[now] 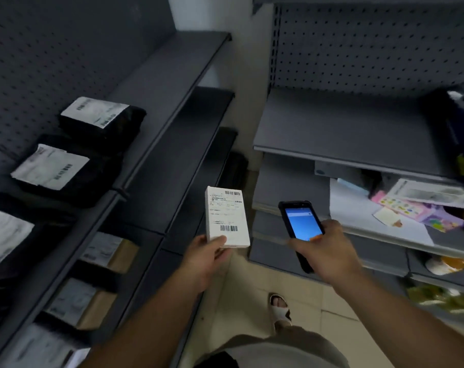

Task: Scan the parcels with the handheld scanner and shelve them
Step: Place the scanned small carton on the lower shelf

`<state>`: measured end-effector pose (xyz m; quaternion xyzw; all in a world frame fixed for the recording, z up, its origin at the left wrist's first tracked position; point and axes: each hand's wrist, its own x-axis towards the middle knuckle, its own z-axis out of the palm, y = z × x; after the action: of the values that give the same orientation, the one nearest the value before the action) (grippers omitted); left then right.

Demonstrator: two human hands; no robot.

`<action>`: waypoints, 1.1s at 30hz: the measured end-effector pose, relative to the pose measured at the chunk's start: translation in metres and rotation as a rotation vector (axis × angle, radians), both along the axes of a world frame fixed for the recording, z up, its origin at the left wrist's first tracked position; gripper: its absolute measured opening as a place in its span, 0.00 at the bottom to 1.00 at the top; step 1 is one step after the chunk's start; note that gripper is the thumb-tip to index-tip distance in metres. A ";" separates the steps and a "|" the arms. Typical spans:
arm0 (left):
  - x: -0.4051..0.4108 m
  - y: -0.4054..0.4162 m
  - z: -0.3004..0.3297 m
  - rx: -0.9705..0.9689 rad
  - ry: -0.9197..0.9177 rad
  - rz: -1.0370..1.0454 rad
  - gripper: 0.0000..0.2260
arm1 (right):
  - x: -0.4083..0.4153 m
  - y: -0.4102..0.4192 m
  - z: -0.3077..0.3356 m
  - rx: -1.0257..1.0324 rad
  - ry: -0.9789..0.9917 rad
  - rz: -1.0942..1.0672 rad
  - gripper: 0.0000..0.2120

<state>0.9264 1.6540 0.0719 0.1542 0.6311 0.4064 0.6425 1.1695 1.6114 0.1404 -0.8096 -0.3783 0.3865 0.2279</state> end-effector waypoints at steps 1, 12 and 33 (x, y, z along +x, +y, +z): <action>0.004 0.007 -0.002 -0.001 0.020 0.017 0.06 | 0.003 0.014 -0.002 -0.004 0.013 0.037 0.32; -0.007 0.028 -0.019 -0.054 0.003 0.290 0.11 | -0.028 0.112 -0.031 -0.075 0.084 0.374 0.27; -0.118 0.121 -0.124 -0.029 -0.143 0.744 0.13 | -0.190 0.219 -0.119 -0.100 0.125 0.650 0.32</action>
<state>0.8085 1.7750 -0.0519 -0.1233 0.6033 0.6125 0.4956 0.9795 1.8302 0.0215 -0.6315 -0.5827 0.5058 0.0757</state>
